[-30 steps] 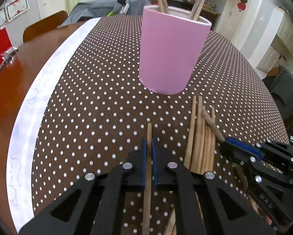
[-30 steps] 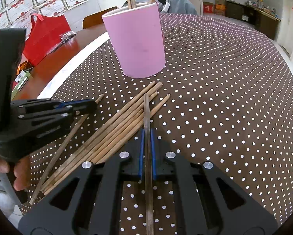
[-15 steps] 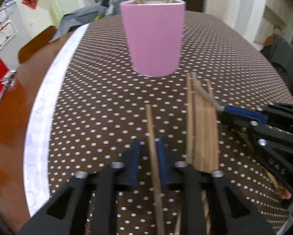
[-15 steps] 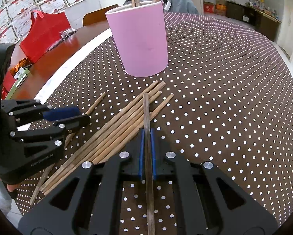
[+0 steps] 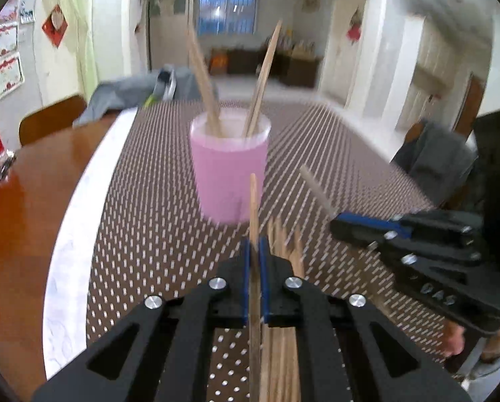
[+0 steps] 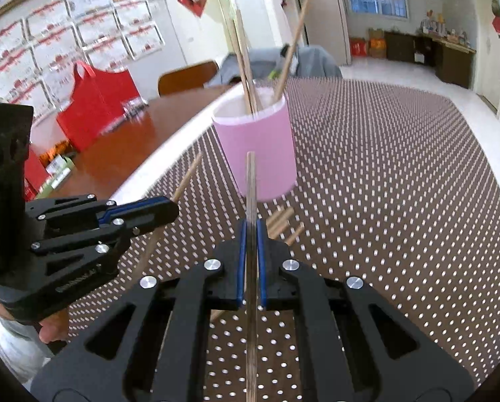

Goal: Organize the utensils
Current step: 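Lift both held chopsticks and lower them upright into the pink cup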

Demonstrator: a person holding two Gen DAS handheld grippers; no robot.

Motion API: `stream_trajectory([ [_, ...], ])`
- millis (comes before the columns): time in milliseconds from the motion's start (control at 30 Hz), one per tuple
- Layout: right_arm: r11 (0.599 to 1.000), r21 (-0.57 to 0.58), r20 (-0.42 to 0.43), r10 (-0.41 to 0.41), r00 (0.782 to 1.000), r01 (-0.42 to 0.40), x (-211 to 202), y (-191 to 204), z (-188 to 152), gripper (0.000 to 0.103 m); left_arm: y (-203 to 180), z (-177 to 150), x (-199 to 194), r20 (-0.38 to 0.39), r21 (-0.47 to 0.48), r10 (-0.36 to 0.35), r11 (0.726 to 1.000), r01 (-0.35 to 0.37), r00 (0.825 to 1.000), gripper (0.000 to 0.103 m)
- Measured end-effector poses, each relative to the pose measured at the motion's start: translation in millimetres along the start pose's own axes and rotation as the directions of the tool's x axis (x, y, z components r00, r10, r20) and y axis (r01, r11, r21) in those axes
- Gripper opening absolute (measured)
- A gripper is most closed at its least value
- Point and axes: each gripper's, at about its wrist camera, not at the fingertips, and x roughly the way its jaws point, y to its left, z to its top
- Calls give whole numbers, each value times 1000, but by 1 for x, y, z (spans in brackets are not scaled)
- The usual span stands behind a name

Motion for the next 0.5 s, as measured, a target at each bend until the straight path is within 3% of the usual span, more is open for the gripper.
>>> stream_trajectory([
  [100, 1000, -3, 67, 19, 998, -19, -18, 4, 13, 7, -3, 13, -20, 81, 3, -28, 1000, 28, 996, 6],
  [233, 999, -20, 153, 35, 988, -32, -37, 14, 33, 7, -10, 37, -47, 198, 21, -65, 998, 62, 978, 6],
  [500, 998, -46, 295, 56, 954, -45, -63, 29, 76, 7, -11, 76, -71, 337, 30, -75, 997, 69, 939, 6],
])
